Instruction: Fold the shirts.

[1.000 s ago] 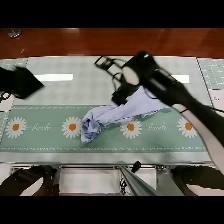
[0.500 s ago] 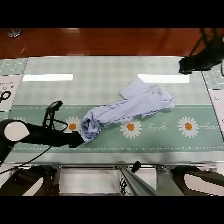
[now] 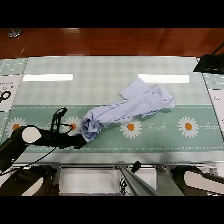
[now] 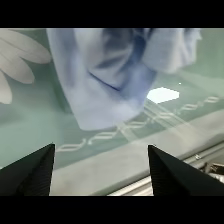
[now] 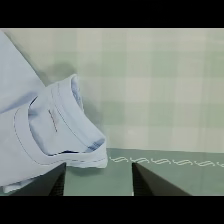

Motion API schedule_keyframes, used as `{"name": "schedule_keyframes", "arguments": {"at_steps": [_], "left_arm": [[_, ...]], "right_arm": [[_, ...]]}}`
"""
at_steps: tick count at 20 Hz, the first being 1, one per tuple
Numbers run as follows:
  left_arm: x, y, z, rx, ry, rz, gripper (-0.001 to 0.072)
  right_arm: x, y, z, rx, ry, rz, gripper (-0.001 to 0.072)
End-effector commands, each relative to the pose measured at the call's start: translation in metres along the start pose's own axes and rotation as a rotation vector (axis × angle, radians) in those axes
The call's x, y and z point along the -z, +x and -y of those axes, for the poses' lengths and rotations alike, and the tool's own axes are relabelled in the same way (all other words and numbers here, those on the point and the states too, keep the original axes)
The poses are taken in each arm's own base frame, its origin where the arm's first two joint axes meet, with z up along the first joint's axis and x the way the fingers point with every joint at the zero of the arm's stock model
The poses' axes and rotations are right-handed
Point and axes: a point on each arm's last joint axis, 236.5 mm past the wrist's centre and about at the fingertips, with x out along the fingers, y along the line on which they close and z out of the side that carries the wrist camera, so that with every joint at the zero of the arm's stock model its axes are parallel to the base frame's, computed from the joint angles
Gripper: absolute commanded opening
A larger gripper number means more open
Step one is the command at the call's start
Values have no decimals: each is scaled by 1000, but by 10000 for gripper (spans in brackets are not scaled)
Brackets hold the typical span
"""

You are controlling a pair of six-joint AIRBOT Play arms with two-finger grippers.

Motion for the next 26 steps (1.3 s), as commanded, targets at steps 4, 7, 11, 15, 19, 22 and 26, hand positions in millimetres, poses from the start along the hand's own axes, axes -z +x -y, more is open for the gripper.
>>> {"name": "schedule_keyframes", "arguments": {"at_steps": [4,7,11,15,19,22,26], "left_arm": [[-24,31,-15,-13,-58,35,707],[-46,39,4,87,-120,103,546],[-35,48,0,84,-149,39,21],[-16,48,-3,63,-107,-37,21],[-7,47,-4,59,-90,-71,21],[-7,47,-3,60,-92,-72,21],[-5,46,-3,62,-92,-82,21]], "right_arm": [[-3,-1,-6,-41,3,15,505],[-3,-1,-6,-40,2,14,504],[-1,-1,1,-10,-17,6,502],[12,20,32,8,34,-74,437],[22,53,23,-230,147,-158,471],[43,86,28,-247,129,-270,509],[86,129,19,-329,124,-390,509]]}}
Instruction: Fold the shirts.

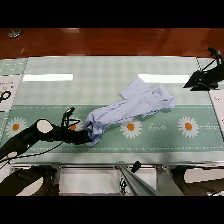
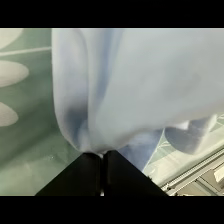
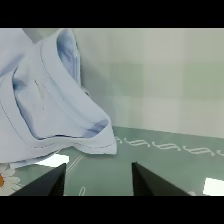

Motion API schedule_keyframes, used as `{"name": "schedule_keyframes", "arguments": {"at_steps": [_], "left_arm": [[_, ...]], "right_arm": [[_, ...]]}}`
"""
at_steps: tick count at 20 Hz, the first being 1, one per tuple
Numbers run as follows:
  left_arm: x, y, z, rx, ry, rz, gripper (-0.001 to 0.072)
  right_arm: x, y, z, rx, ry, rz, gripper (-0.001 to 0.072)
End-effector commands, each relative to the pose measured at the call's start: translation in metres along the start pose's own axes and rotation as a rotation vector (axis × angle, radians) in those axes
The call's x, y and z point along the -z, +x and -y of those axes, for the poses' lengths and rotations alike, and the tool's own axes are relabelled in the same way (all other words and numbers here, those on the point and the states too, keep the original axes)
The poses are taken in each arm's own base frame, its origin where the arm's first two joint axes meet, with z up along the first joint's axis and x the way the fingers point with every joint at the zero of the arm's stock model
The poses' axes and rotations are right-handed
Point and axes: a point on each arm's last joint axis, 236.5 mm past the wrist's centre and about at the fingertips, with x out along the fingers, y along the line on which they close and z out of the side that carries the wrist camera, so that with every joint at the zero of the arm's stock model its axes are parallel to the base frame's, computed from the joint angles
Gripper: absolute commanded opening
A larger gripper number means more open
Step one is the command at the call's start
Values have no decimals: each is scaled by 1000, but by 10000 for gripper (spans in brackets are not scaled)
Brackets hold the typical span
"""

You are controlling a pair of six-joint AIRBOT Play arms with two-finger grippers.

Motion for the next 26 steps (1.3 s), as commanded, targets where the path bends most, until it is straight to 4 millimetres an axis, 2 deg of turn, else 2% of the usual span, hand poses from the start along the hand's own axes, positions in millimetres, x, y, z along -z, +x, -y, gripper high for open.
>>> {"name": "schedule_keyframes", "arguments": {"at_steps": [1,2,3,5,8,10,13,14,16,17,18,20,22,24,26], "left_arm": [[2,0,-2,-9,9,-6,21],[2,0,-2,-9,9,-6,21],[2,0,-2,-9,9,-6,21],[2,0,-2,-9,9,-6,21],[2,0,-2,-9,9,-6,21],[1,0,-2,-10,9,-6,21],[1,0,-2,-10,9,-3,21],[1,0,-2,-10,9,-3,21],[1,0,-2,-9,8,-5,21],[0,-1,-1,-8,10,-3,20],[-4,-3,3,-2,19,10,20],[-26,-22,24,27,77,91,20],[-61,-62,58,50,183,233,20],[-96,-132,90,26,290,420,20],[-117,-232,125,-25,426,656,20]], "right_arm": [[24,46,7,-68,-11,-96,511],[30,57,10,-74,-6,-107,594],[34,65,11,-81,-3,-110,614],[38,78,10,-104,-13,-99,619],[27,87,5,-137,10,-39,619],[23,92,-6,-196,37,-31,619],[31,105,-27,-287,40,-86,609],[35,108,-32,-294,16,-109,511],[36,105,-40,-288,-43,-109,167],[33,98,-44,-289,-51,-88,57],[28,87,-46,-288,-60,-55,31],[17,54,-54,-265,-105,19,31],[-1,7,-67,-229,-158,143,31],[-17,-53,-92,-201,-198,289,31],[-23,-126,-140,-244,-254,468,31]]}}
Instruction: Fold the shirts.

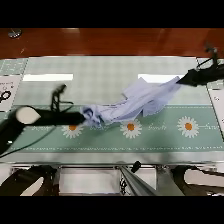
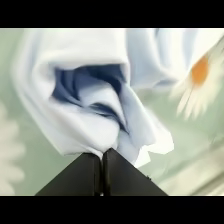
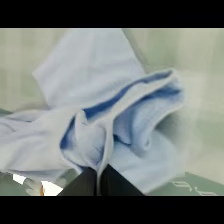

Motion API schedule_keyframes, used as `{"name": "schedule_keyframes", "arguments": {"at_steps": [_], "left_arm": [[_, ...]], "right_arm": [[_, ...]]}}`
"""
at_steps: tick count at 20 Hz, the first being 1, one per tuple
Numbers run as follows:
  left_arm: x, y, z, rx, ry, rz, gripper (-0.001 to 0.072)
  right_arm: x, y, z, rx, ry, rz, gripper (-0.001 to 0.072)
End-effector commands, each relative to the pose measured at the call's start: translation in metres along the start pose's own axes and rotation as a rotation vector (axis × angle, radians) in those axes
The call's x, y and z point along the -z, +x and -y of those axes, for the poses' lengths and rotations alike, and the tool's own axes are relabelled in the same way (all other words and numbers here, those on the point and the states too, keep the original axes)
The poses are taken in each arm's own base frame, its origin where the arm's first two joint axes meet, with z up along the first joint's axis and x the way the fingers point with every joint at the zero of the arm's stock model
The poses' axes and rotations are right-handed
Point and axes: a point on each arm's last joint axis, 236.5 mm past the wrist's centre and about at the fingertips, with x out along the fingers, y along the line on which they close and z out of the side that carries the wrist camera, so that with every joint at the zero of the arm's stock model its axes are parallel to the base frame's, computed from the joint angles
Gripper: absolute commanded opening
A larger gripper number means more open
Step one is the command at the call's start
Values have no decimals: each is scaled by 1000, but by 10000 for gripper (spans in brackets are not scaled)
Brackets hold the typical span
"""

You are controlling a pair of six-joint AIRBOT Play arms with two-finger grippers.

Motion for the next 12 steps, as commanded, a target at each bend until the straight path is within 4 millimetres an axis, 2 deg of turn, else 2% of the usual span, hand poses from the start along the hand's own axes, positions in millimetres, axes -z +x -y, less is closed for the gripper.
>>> {"name": "schedule_keyframes", "arguments": {"at_steps": [1,3,5,6,7,9,11,12], "left_arm": [[-102,-141,44,-99,231,383,20],[-146,-255,79,-171,338,685,19],[-157,-354,117,-213,409,921,20],[-156,-390,134,-216,435,1006,20],[-151,-421,152,-211,463,1080,20],[-139,-464,180,-197,512,1182,20],[-128,-487,195,-188,539,1229,20],[-123,-489,198,-189,545,1223,20]], "right_arm": [[-49,-98,-96,-36,-143,294,31],[-65,-167,-151,-4,-243,510,31],[-70,-240,-204,37,-321,754,31],[-67,-275,-229,51,-357,872,31],[-61,-310,-253,64,-386,985,31],[-42,-361,-287,92,-422,1152,31],[-19,-389,-301,149,-435,1230,30],[-9,-396,-302,185,-431,1244,31]]}}
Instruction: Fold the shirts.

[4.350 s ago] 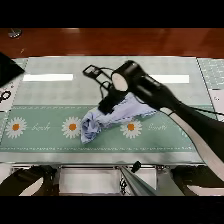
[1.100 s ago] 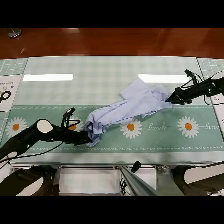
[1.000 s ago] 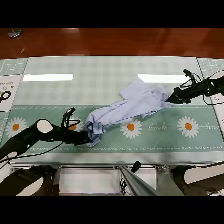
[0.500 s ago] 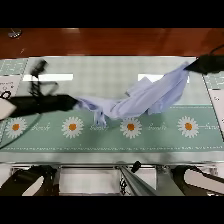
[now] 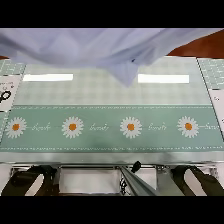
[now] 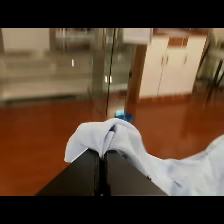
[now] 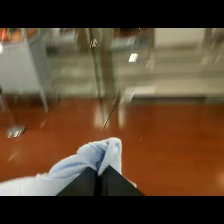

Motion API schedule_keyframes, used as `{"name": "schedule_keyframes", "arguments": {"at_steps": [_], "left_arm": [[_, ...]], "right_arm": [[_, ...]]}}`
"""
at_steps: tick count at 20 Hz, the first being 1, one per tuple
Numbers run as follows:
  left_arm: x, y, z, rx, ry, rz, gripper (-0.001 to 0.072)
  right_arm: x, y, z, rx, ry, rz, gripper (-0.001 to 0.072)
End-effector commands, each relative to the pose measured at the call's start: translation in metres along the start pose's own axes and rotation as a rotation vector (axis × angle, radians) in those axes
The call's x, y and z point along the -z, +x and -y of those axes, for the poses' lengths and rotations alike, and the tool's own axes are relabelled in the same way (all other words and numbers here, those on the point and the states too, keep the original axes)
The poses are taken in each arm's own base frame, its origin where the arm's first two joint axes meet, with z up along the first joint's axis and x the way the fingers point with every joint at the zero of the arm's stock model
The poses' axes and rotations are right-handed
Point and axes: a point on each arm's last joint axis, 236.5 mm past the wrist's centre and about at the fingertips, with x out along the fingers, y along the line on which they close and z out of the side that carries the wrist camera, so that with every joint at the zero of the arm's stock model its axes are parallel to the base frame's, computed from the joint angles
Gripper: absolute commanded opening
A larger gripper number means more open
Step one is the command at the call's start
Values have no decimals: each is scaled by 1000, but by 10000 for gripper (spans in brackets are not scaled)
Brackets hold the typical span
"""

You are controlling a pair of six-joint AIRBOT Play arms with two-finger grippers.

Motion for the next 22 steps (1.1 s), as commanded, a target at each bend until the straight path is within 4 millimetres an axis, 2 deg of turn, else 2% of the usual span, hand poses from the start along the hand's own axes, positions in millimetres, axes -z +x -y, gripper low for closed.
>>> {"name": "schedule_keyframes", "arguments": {"at_steps": [1,3,5,7,9,10,12,13,15,18,20,22], "left_arm": [[-35,-38,11,-10,50,64,20],[-12,-43,14,-1,52,-37,20],[15,-47,13,-5,24,-153,20],[43,-51,7,-32,1,-275,20],[81,-53,-5,-83,-70,-431,20],[106,-53,-8,-91,-93,-531,20],[163,-54,-13,-103,-143,-739,20],[192,-54,-15,-107,-163,-838,20],[257,-57,-21,-116,-211,-1037,20],[343,-48,-31,-118,-251,-1206,20],[388,-25,-42,-142,-283,-1202,20],[415,11,-57,-172,-301,-1137,20]], "right_arm": [[-41,-61,-17,123,-61,153,31],[-28,-76,-11,190,-77,98,31],[2,-80,-7,215,-73,-26,31],[46,-80,0,224,-50,-217,31],[100,-80,15,234,-8,-465,31],[129,-81,23,231,18,-607,31],[174,-77,35,208,67,-823,30],[193,-69,39,186,81,-890,30],[248,-58,48,156,98,-1071,31],[336,-38,85,207,64,-1297,31],[374,-3,114,249,56,-1314,30],[396,42,138,282,68,-1243,30]]}}
